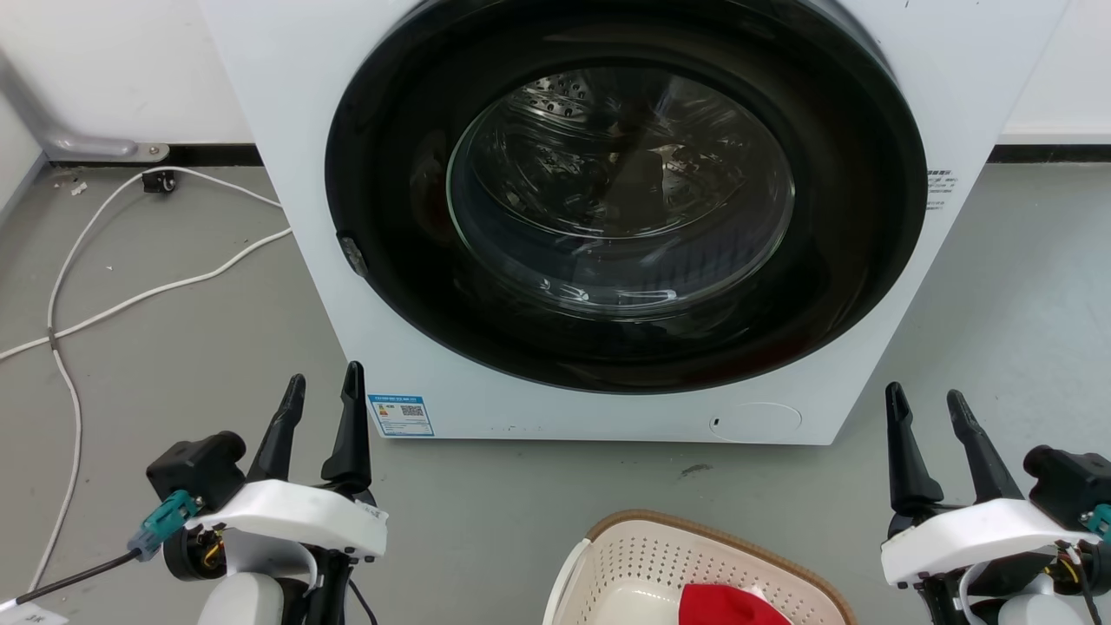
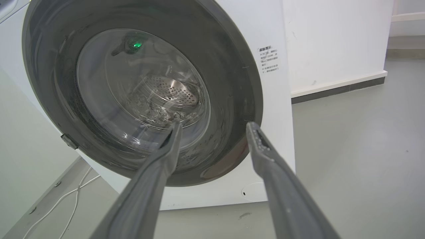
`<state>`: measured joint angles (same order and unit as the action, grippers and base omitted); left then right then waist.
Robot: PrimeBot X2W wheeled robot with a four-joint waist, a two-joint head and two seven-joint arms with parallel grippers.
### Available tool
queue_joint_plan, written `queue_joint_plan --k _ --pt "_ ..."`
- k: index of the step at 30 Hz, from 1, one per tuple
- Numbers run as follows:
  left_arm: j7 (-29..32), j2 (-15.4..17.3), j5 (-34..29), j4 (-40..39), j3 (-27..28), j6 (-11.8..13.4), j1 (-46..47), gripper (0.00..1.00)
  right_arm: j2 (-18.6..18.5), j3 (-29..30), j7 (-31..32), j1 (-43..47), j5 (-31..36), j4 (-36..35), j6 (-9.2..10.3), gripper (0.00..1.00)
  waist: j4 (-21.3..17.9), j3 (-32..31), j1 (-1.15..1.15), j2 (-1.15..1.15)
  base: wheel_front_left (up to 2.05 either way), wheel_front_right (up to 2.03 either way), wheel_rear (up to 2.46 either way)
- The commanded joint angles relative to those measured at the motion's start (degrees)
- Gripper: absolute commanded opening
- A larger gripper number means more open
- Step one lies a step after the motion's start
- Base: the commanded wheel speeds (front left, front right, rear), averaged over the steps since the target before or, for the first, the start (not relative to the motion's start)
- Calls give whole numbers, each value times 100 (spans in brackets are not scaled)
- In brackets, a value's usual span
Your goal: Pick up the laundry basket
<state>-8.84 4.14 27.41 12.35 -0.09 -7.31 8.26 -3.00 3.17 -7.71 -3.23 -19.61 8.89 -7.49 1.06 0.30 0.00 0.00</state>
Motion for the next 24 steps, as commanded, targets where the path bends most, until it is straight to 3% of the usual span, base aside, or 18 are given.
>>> queue_joint_plan --k 1,24 --pt "-47 37 -132 -32 -22 22 118 100 3 -11 -19 8 151 -46 0 100 -3 1 0 0 0 0 0" --pt "-348 74 -1375 248 -167 128 215 100 12 9 -78 74 1344 -54 0 100 -4 4 0 0 0 0 0"
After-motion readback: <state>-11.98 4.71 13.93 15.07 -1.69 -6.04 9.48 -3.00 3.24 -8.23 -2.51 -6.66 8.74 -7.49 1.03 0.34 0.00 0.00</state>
